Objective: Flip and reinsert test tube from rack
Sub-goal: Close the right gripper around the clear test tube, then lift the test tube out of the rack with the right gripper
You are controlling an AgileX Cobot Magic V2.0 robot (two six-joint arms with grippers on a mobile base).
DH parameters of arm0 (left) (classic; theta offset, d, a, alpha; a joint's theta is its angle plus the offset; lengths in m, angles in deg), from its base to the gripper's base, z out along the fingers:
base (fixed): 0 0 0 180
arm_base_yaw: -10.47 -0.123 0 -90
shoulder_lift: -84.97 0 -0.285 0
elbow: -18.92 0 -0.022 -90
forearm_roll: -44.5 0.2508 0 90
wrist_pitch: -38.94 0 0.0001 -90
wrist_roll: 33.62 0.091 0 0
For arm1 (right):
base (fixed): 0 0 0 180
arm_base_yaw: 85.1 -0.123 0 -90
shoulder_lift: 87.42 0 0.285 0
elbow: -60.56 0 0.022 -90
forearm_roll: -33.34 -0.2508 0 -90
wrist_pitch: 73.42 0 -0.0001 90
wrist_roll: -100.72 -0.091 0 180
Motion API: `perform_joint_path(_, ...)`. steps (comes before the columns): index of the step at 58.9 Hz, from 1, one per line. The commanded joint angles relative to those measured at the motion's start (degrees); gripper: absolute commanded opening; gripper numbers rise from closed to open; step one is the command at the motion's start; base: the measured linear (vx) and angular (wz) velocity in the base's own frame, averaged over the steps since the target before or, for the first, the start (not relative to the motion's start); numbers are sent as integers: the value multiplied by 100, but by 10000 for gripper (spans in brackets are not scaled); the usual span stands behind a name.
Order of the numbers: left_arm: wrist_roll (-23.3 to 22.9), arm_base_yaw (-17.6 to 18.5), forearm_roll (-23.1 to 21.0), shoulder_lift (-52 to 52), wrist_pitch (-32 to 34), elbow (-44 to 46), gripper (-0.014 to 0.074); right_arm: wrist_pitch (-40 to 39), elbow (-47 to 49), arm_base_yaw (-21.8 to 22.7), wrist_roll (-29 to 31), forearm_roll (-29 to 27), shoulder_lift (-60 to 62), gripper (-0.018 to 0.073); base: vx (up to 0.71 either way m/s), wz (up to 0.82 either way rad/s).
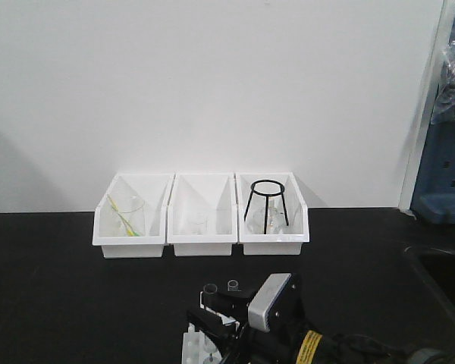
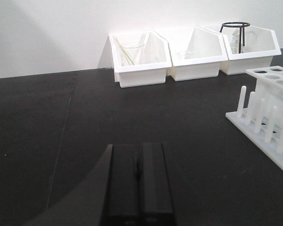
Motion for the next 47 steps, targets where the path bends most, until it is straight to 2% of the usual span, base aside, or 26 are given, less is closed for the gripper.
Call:
perform_joint_path(1, -50, 1, -27, 42, 463, 23, -6, -252, 157, 0, -129, -55, 782, -13, 0, 0)
perform_joint_path(19, -50, 1, -27, 42, 463, 23, -6, 773, 157, 0, -129, -329, 2640, -13, 0, 0)
perform_joint_path(24, -50, 1, -27, 42, 463, 23, -6, 1117, 157, 0, 110, -219, 3054, -13, 0, 0)
perform_joint_path(27, -50, 1, -27, 42, 463, 23, -6, 1384, 157, 13, 610, 130, 3279, -13, 0, 0)
perform_joint_path(29, -50, 1, -27, 42, 463, 23, -6, 1599, 157, 21, 1168, 496, 3409, -13, 0, 0)
perform_joint_path(36, -50, 1, -27, 42, 463, 23, -6, 2628, 150, 21, 3756, 1959, 3728, -13, 0, 0)
perform_joint_path(40, -50, 1, -27, 42, 463, 23, -6, 3178, 150, 21, 4796, 2666, 3811, -13, 0, 0)
perform_joint_path(43, -50, 1, -27, 42, 463, 23, -6, 3465, 150, 21, 5007, 2875, 3851, -13, 0, 0)
perform_joint_path(47, -50, 1, -27, 42, 463, 23, -6, 3582, 150, 21, 4926, 2776, 3881, -13, 0, 0)
